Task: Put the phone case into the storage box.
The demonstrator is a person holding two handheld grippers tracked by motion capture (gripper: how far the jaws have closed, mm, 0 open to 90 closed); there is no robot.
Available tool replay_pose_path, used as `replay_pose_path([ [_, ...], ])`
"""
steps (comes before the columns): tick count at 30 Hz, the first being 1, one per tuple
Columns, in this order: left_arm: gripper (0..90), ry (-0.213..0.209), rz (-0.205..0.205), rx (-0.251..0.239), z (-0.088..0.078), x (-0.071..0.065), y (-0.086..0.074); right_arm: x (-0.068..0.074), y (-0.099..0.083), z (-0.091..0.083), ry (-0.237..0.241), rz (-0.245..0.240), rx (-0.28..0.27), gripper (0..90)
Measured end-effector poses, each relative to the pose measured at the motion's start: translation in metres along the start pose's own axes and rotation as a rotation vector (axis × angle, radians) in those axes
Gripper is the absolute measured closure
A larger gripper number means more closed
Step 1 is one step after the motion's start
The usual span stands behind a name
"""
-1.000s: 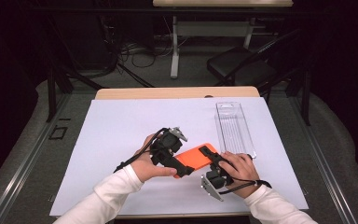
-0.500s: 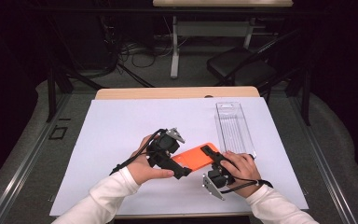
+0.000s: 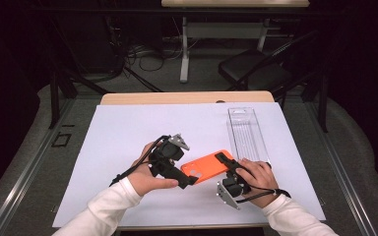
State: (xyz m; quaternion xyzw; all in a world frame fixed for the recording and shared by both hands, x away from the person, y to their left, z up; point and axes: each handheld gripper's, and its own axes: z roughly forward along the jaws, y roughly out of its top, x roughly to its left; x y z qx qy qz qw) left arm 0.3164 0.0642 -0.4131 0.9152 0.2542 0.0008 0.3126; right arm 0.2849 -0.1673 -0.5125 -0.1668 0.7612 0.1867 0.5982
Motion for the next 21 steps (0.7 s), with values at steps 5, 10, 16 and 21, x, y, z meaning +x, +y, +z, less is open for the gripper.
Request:
replay_pose_path([
  [5, 9.2, 0.01, -0.014, -0.013, -0.003, 0.003, -0.003, 0.0, -0.001, 0.0, 0.009, 0.006, -0.001, 87.2],
  [10, 9.4, 0.019, -0.016, -0.014, -0.007, 0.007, -0.006, 0.0, -0.002, 0.0, 0.03, 0.028, -0.008, 87.3],
  [16, 9.7, 0.031, -0.013, -0.024, -0.011, 0.008, -0.009, -0.005, -0.005, 0.002, 0.073, 0.103, -0.018, 87.3],
  [21, 10.0, 0.041, -0.005, -0.028, -0.014, 0.008, -0.011, -0.007, -0.007, 0.004, 0.123, 0.185, -0.027, 87.3],
])
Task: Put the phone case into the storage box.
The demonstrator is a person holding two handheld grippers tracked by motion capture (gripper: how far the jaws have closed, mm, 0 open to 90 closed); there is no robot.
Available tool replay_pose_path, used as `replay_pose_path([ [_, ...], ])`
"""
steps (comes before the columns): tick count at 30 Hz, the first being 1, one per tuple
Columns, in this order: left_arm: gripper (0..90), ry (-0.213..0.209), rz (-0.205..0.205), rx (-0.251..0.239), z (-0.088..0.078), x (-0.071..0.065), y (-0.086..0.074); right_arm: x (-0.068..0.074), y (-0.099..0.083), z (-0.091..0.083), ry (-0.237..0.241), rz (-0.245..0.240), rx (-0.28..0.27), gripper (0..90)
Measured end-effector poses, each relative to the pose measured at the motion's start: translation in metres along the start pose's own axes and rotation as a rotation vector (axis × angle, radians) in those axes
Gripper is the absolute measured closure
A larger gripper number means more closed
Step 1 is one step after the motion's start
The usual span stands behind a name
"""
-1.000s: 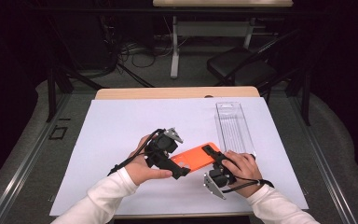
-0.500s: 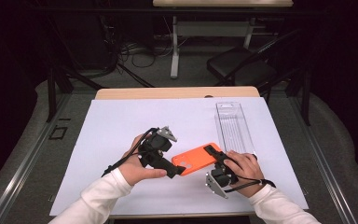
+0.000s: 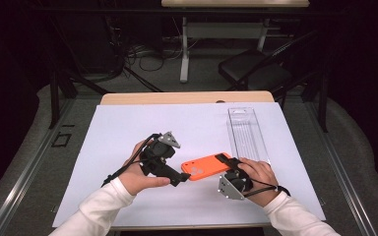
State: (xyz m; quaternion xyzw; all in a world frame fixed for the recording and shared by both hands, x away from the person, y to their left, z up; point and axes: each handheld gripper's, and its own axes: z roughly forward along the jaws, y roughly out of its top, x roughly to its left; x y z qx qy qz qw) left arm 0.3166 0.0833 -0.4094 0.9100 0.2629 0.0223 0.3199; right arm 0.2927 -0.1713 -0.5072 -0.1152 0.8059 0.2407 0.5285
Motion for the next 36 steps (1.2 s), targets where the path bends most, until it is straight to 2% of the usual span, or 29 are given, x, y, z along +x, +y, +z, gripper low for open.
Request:
replay_pose_path([
  [1, 10.1, 0.004, 0.0, -0.001, -0.001, 0.0, -0.001, -0.001, 0.0, 0.0, 0.016, 0.008, 0.011, 87.3],
  [6, 10.1, 0.009, -0.004, -0.009, -0.004, 0.002, -0.003, -0.004, -0.003, 0.002, 0.076, 0.114, -0.024, 87.3],
  [10, 10.4, 0.014, -0.002, -0.02, -0.006, 0.003, -0.004, -0.008, -0.004, 0.003, 0.14, 0.189, -0.014, 87.3],
  [13, 10.4, 0.016, 0.001, -0.018, -0.006, 0.004, -0.005, -0.01, -0.004, 0.004, 0.19, 0.225, -0.006, 87.3],
  [20, 10.5, 0.02, 0.0, -0.018, -0.006, 0.005, -0.005, -0.017, -0.002, 0.004, 0.266, 0.281, -0.003, 87.3],
  [23, 10.7, 0.023, 0.002, -0.021, -0.006, 0.005, -0.006, -0.019, -0.002, 0.004, 0.299, 0.332, 0.001, 87.3],
  [25, 10.8, 0.023, 0.003, -0.024, -0.007, 0.006, -0.006, -0.022, -0.003, 0.004, 0.323, 0.352, -0.006, 87.3],
  [31, 13.1, 0.036, 0.004, -0.043, -0.009, 0.007, -0.006, -0.027, -0.007, 0.005, 0.379, 0.466, -0.041, 87.4],
  [36, 15.0, 0.041, 0.007, -0.063, -0.011, 0.008, -0.006, -0.03, -0.011, 0.006, 0.429, 0.534, -0.07, 87.4],
])
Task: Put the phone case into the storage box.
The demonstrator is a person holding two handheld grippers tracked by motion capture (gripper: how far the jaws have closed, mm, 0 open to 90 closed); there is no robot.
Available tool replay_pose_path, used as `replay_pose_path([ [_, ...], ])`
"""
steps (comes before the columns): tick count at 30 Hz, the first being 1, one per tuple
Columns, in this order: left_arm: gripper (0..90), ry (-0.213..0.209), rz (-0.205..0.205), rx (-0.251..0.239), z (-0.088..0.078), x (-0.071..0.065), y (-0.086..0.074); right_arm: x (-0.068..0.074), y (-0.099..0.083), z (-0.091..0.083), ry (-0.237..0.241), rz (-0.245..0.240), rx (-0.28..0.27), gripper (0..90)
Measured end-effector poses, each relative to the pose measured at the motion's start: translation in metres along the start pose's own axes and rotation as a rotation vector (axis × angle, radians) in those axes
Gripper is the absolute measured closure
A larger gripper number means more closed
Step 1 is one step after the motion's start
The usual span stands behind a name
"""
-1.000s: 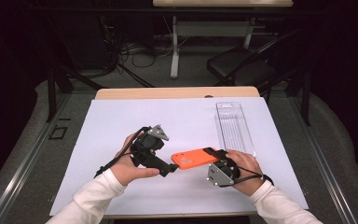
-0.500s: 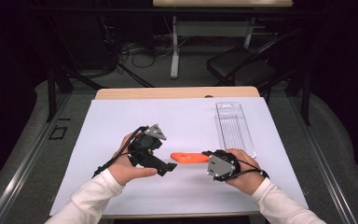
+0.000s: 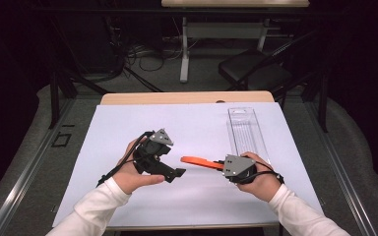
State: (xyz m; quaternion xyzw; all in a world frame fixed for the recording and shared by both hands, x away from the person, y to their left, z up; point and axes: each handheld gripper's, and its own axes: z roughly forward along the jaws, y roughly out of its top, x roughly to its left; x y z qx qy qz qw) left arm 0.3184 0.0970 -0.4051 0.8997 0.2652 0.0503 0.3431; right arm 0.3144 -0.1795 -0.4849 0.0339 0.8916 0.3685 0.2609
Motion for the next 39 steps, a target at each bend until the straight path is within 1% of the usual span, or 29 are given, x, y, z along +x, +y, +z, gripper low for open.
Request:
replay_pose_path([
  [4, 15.1, 0.001, 0.0, -0.009, -0.001, 0.0, 0.001, -0.002, 0.0, -0.001, 0.03, 0.047, -0.03, 87.4],
  [8, 15.7, -0.001, -0.002, -0.017, -0.001, 0.001, 0.001, -0.005, -0.002, -0.001, 0.059, 0.109, -0.07, 87.4],
  [15, 16.4, 0.004, -0.009, -0.037, 0.0, 0.003, 0.001, -0.008, -0.007, 0.002, 0.085, 0.203, -0.126, 87.4],
  [16, 16.4, 0.008, -0.012, -0.043, 0.001, 0.003, 0.001, -0.008, -0.008, 0.002, 0.084, 0.21, -0.128, 87.4],
  [18, 16.9, 0.019, -0.002, -0.058, 0.001, 0.004, 0.002, -0.008, -0.009, 0.003, 0.09, 0.232, -0.138, 87.4],
  [19, 18.4, 0.021, -0.002, -0.062, 0.001, 0.004, 0.002, -0.008, -0.009, 0.004, 0.09, 0.24, -0.141, 87.4],
  [23, 20.0, 0.019, -0.003, -0.078, 0.002, 0.004, 0.004, -0.007, -0.01, 0.004, 0.09, 0.276, -0.162, 87.4],
  [26, 20.0, 0.029, -0.004, -0.099, 0.001, 0.003, 0.005, -0.007, -0.01, 0.005, 0.085, 0.292, -0.175, 87.4],
  [31, 26.1, 0.05, -0.001, -0.127, -0.002, 0.003, 0.007, -0.006, -0.01, 0.005, 0.086, 0.317, -0.196, 87.4],
  [35, 30.8, 0.054, 0.0, -0.137, -0.002, 0.003, 0.007, -0.004, -0.01, 0.007, 0.08, 0.318, -0.199, 87.4],
  [39, 34.4, 0.052, -0.004, -0.167, -0.002, 0.004, 0.006, -0.004, -0.011, 0.009, 0.082, 0.33, -0.212, 87.3],
])
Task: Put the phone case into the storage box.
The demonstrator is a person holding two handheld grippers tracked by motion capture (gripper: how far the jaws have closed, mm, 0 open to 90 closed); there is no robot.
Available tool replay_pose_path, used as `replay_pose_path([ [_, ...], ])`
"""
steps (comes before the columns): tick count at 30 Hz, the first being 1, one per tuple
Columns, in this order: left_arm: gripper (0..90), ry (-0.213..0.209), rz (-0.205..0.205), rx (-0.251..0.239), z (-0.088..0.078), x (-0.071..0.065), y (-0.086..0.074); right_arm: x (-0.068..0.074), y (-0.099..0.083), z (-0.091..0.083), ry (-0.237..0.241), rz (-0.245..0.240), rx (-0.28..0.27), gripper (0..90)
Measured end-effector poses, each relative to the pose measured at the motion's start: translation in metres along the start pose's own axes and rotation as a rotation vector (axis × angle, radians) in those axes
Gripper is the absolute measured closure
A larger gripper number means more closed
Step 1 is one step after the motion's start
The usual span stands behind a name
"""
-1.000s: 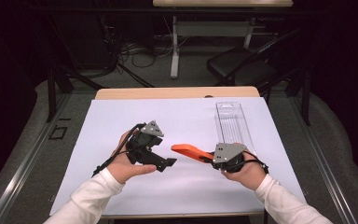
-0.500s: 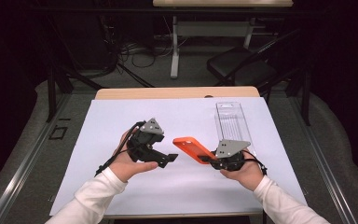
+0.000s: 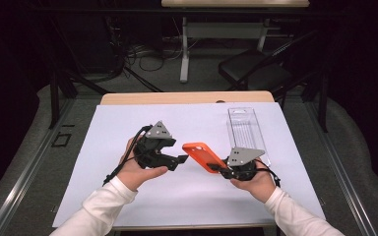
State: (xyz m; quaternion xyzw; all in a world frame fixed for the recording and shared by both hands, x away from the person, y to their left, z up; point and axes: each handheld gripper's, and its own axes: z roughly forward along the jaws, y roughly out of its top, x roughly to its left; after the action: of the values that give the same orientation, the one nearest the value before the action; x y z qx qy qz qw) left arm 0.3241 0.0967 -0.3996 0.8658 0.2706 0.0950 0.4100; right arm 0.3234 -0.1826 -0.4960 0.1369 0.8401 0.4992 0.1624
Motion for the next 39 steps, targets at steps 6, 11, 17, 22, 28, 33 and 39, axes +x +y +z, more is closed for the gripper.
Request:
replay_pose_path([
  [6, 35.3, -0.014, -0.007, -0.016, 0.0039, 0.0017, -0.0013, 0.0, -0.0008, 0.0019, 0.003, 0.012, -0.011, 87.4],
  [11, 42.6, -0.03, -0.002, -0.015, 0.0054, 0.0029, -0.0017, 0.0006, -0.0007, 0.0022, 0.002, -0.001, -0.007, 87.4],
  [17, 50.4, -0.05, -0.001, -0.028, 0.0055, 0.0036, -0.0016, 0.0007, -0.0006, 0.0017, 0.001, -0.002, -0.016, 87.4],
  [22, 51.3, -0.043, 0.003, -0.041, 0.0057, 0.0038, -0.0013, 0.0011, -0.0007, 0.0019, 0.003, -0.002, -0.018, 87.4],
  [28, 53.3, -0.042, -0.006, -0.051, 0.0076, 0.004, -0.0016, 0.0016, -0.0012, 0.0022, 0.0, 0.006, -0.028, 87.4],
  [33, 58.8, -0.046, -0.017, -0.059, 0.0082, 0.0054, -0.002, 0.0021, -0.0013, 0.0028, -0.002, 0.006, -0.031, 87.4],
  [39, 62.3, -0.044, -0.033, -0.087, 0.0066, 0.0066, -0.0022, 0.0024, -0.0037, 0.0043, 0.001, 0.017, -0.031, 87.4],
])
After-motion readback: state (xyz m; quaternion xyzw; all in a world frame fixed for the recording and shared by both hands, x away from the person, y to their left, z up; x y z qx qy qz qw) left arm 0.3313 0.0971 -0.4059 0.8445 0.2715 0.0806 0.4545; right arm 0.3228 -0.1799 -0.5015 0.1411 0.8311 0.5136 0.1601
